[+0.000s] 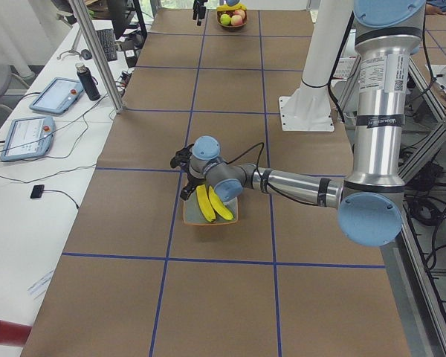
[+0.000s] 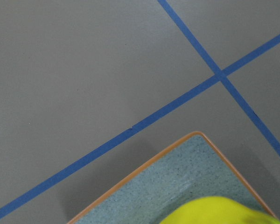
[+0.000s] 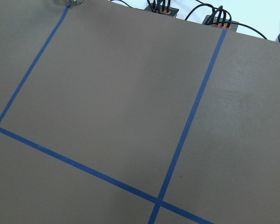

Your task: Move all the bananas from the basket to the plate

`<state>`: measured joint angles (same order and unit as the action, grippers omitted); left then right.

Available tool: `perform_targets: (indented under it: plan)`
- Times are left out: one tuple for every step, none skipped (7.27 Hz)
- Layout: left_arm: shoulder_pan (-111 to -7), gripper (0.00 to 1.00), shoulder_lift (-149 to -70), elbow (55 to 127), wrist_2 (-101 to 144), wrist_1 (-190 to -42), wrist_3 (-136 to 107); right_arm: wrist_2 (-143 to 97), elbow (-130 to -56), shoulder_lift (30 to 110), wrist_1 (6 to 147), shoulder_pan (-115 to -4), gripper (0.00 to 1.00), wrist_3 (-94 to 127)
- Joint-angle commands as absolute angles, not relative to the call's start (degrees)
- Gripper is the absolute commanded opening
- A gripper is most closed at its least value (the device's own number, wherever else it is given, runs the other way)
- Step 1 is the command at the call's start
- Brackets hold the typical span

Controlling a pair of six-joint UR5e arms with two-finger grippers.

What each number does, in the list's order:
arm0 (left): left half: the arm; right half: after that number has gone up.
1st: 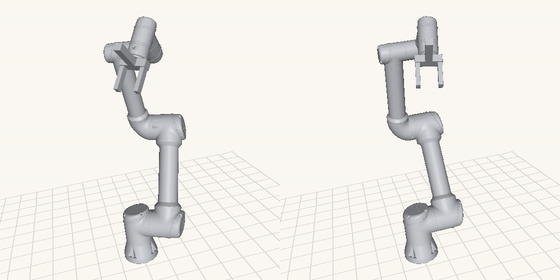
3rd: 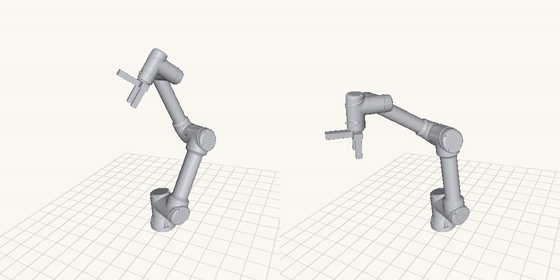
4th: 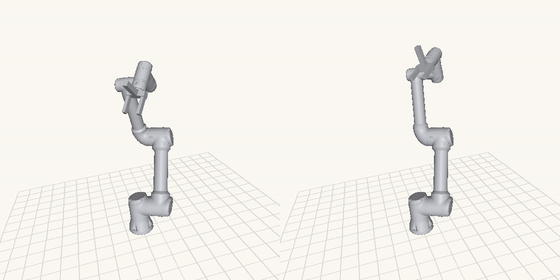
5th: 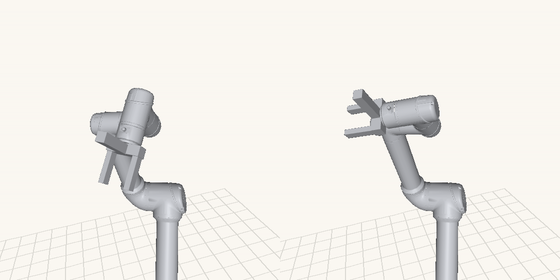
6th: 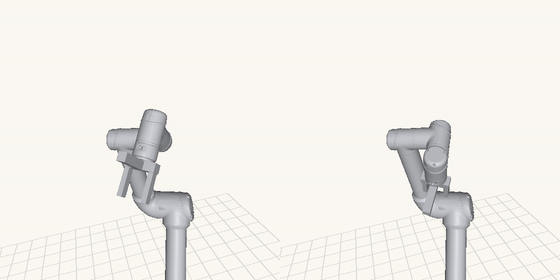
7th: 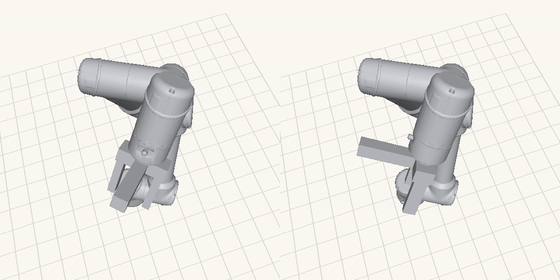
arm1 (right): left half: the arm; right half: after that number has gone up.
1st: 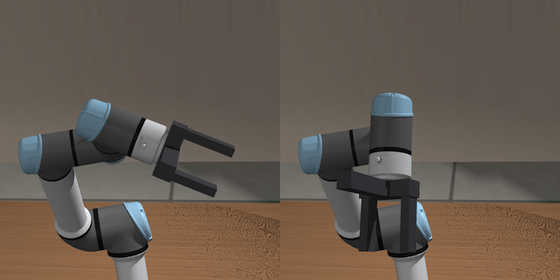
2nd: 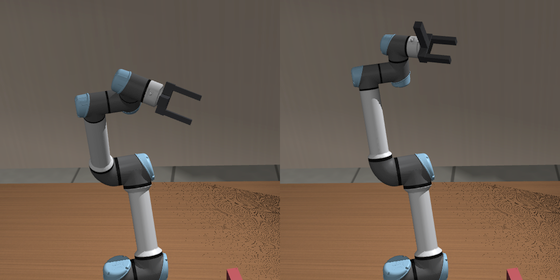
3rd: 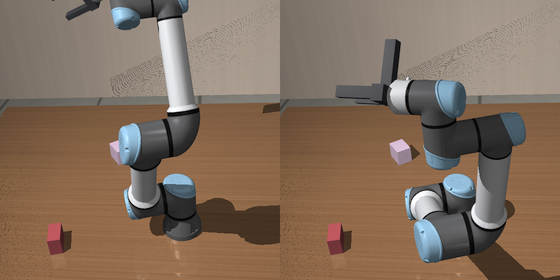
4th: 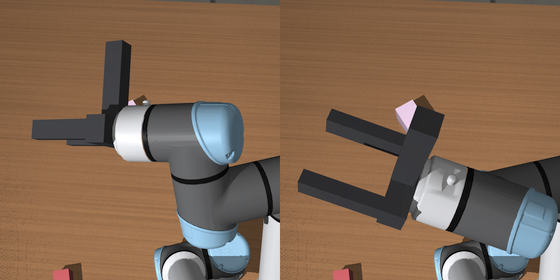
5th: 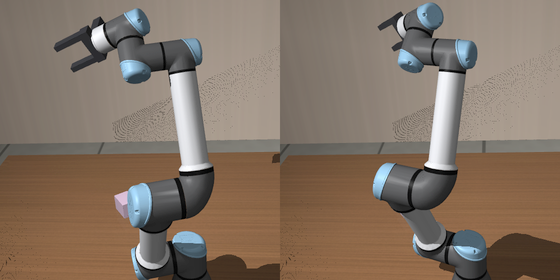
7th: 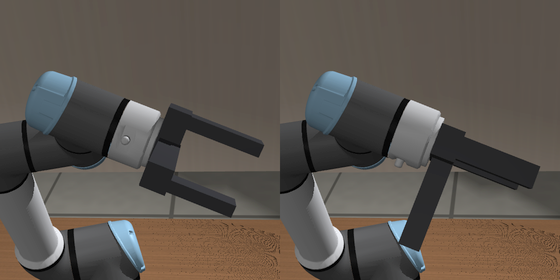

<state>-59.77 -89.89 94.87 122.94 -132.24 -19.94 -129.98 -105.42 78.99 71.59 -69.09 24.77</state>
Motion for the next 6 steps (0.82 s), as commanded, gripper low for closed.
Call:
perform_targets:
  plan:
    - [-60.03, 1.0, -90.17, 94.92, 122.96, -132.1, -20.92, -136.54, -103.99, 86.1, 71.54, -76.77, 1.0, 13.25]
    - [-60.03, 1.0, -90.44, 94.92, 122.96, -132.19, -21.0, -138.23, -101.1, 88.74, 71.63, -81.25, 1.0, 3.96]
    - [-60.03, 1.0, -90.44, 94.92, 122.96, -132.45, -21.01, -138.08, -96.81, 89.73, 71.54, -84.6, 1.0, -3.27]
    - [-60.03, 1.0, -90.44, 95.01, 122.96, -132.63, -21.79, -136.42, -91.37, 89.74, 71.37, -87.25, 1.0, -11.52]
    - [-60.03, 1.0, -90.53, 95.1, 122.96, -132.71, -22.58, -130.32, -86.71, 89.74, 71.11, -87.88, 1.0, -18.74]
    - [-60.03, 1.0, -90.53, 95.18, 122.96, -132.8, -22.94, -123.55, -84.83, 89.74, 71.1, -87.89, 1.0, -21.77]
